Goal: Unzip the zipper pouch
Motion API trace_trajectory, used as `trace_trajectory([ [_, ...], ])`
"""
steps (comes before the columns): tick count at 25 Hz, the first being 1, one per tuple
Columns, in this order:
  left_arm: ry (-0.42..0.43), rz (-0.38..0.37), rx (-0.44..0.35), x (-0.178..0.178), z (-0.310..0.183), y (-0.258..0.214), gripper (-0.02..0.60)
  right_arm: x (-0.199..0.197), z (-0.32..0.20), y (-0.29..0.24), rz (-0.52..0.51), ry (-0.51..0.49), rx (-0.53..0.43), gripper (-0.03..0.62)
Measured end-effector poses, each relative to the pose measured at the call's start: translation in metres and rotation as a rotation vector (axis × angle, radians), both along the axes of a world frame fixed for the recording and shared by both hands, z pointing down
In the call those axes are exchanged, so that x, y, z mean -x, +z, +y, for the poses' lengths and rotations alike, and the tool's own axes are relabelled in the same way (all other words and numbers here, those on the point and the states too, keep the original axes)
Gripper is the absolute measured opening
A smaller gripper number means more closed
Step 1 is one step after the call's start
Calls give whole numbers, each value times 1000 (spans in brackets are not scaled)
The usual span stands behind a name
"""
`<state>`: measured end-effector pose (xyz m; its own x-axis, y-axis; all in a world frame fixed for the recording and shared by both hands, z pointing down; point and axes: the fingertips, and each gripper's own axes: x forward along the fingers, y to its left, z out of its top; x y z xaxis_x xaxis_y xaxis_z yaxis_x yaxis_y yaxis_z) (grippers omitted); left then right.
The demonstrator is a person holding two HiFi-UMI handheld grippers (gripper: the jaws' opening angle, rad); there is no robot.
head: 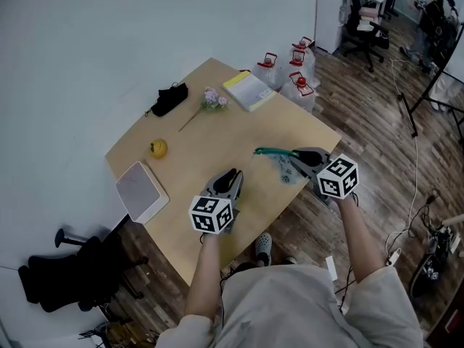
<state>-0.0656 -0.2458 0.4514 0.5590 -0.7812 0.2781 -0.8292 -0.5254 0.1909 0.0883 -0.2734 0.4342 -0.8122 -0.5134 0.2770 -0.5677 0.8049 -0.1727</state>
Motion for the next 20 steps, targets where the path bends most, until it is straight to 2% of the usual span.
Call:
trace_trajectory([
  [3,-28,3,-16,0,-5,-6,74,2,-2,1,6,67,2,55],
  [7,-68,4,-36,1,-1,-12,74,4,10,2,60,111,-21,57],
  [13,-63,7,-23,-14,11,-10,74,1,21,-1,61,195,-20,57],
  [16,-97,-10,-32,-18,20,-8,72,0,30,2,70,234,-22,55],
  [20,-105,-50,-42,-18,30,-3,35,1,39,6,77,273,-28,57],
])
